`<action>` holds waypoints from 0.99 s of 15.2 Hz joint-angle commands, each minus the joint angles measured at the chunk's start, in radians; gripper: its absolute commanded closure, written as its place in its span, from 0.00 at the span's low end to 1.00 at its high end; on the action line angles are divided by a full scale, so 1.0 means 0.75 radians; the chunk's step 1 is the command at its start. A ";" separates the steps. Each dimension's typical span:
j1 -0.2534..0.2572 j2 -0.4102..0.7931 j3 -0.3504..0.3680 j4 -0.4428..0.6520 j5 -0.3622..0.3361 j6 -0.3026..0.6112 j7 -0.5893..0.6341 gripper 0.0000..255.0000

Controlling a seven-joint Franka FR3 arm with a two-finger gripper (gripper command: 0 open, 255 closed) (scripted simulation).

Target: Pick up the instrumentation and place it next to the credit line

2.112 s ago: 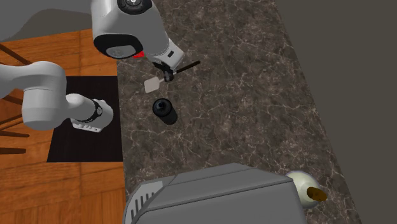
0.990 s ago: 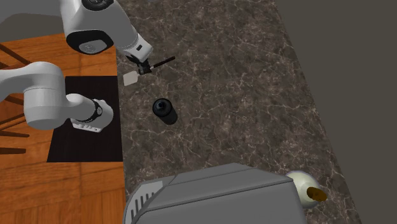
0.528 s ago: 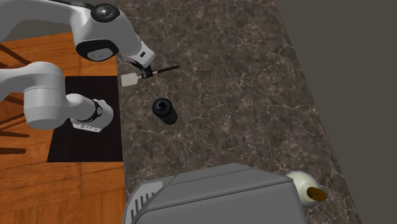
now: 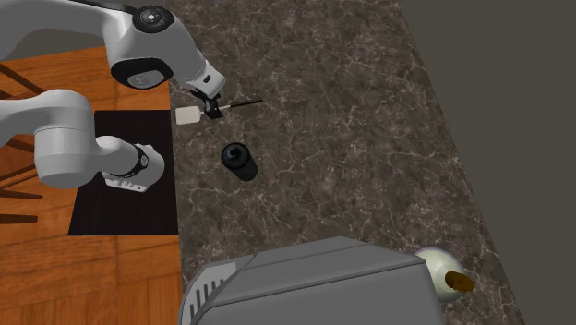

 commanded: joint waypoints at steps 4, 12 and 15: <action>0.000 0.000 0.000 0.000 0.000 0.000 0.000 0.00; 0.006 -0.136 -0.026 0.089 -0.007 -0.225 -0.004 0.00; 0.006 -0.136 -0.026 0.089 -0.007 -0.225 -0.004 0.00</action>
